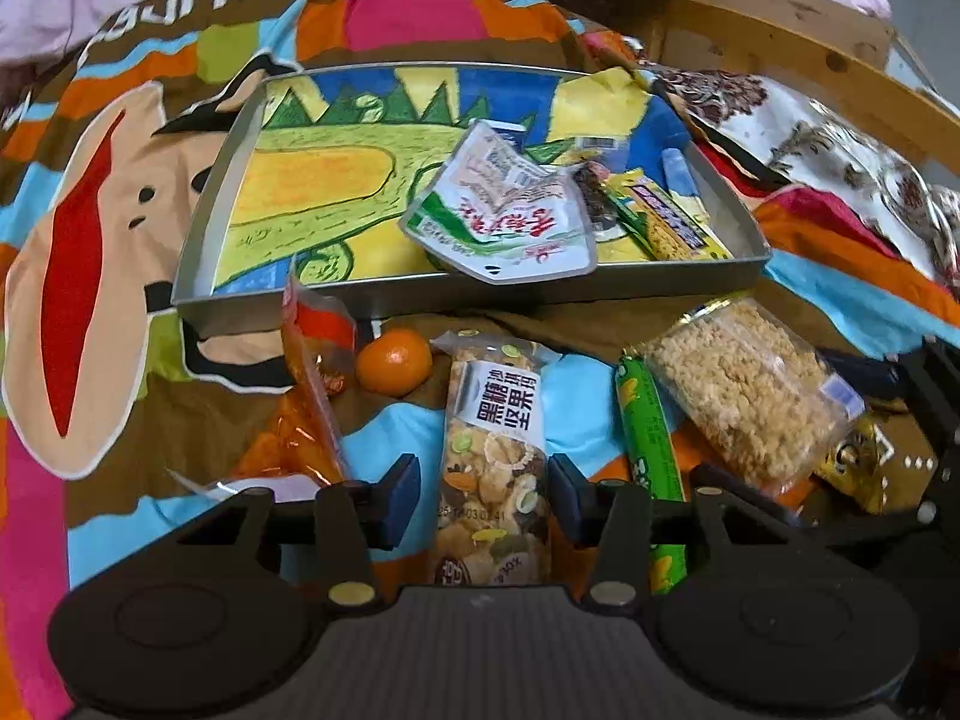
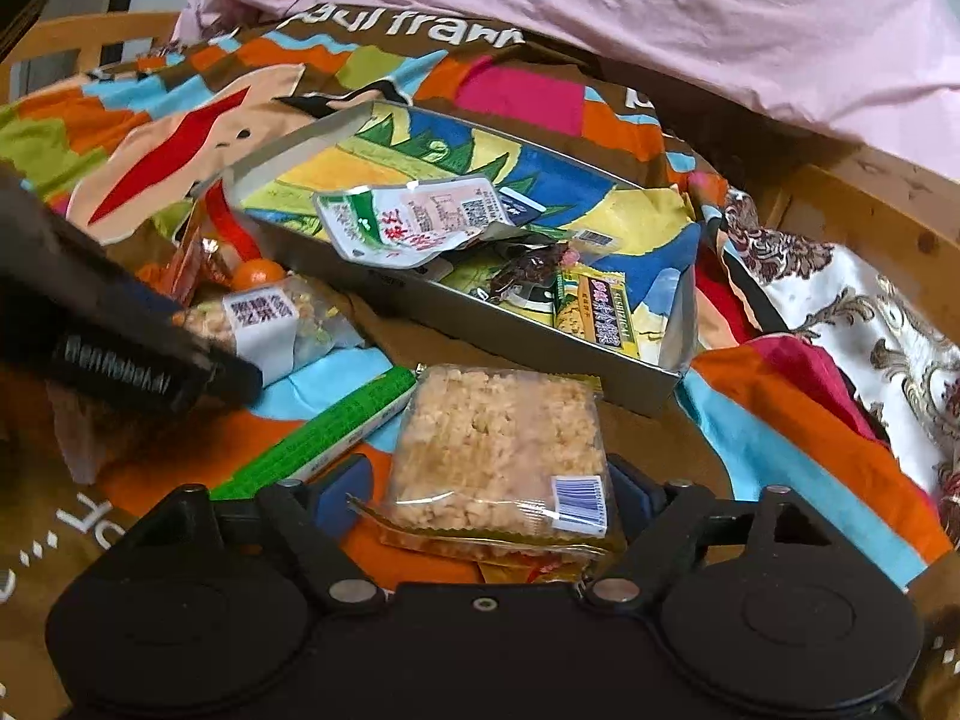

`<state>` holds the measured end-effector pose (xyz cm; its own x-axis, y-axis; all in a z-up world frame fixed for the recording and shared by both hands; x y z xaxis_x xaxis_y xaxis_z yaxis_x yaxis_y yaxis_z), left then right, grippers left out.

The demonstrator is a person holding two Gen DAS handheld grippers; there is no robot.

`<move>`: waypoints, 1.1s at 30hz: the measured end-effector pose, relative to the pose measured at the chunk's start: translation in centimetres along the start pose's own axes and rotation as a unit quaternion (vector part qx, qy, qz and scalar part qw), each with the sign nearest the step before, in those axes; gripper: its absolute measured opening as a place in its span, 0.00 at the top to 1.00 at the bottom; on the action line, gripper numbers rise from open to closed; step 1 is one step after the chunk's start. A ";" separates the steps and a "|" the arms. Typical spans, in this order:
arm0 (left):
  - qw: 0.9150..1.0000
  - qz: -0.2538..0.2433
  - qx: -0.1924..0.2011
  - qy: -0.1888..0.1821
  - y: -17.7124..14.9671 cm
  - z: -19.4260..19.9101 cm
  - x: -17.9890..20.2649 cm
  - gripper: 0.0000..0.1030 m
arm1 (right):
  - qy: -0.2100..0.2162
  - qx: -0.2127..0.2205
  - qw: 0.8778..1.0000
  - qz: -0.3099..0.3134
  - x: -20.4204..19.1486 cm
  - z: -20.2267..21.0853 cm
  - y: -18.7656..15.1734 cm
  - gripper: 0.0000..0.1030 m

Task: Organize snacks
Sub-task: 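Close the left tool on the nut bag while the right tool grips the crispy bar, then carry the nut bag over the tin box while the right tool carries the crispy bar there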

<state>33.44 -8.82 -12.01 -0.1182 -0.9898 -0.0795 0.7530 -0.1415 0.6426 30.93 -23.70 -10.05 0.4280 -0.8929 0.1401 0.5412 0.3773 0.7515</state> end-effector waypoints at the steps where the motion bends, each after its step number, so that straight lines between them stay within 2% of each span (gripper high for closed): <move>1: 1.000 -0.007 0.005 0.001 -0.1 0.1 0.2 0.57 | -0.002 0.000 1.000 -0.001 0.0 0.0 0.0 0.22; 2: 1.000 -0.017 0.011 0.005 -0.3 0.3 0.5 0.60 | -0.003 0.000 1.000 -0.002 0.1 0.1 0.0 0.23; 5: 0.999 -0.043 0.021 0.023 -0.4 0.7 1.3 0.60 | -0.004 0.003 1.000 -0.004 0.2 0.6 0.1 0.28; 13: 0.999 -0.044 0.022 0.020 -0.8 2.8 1.4 0.61 | -0.015 0.005 1.000 0.023 -0.1 2.1 -0.2 0.29; 18: 0.999 -0.030 0.029 0.021 -0.5 4.5 1.2 0.61 | -0.035 0.029 0.998 0.049 -0.2 3.9 0.2 0.29; 22: 0.999 -0.008 0.044 0.018 0.6 5.9 1.0 0.61 | -0.047 0.071 0.995 0.041 0.5 5.5 1.2 0.29; 27: 0.996 0.014 0.088 0.009 3.3 8.0 1.0 0.61 | -0.077 0.146 0.985 0.046 1.4 7.4 3.0 0.29; 33: 0.990 0.038 0.138 0.011 7.8 9.4 1.1 0.61 | -0.089 0.193 0.977 0.023 3.0 7.4 4.5 0.29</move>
<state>33.15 -10.86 0.07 -0.0516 -0.9980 -0.0379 0.5526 -0.0601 0.8313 29.25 -26.56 -1.46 0.2945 -0.9188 0.2628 0.1974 0.3276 0.9240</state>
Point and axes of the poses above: each gripper's, at about its wrist camera, not at the fingertips, and z roughly against the way its jaws point, x to its right, y to its top, the point moved 6 cm from there along -z, roughly the way its jaws point, and after that the axes turned 10 degrees about y, right-handed, at the moved point
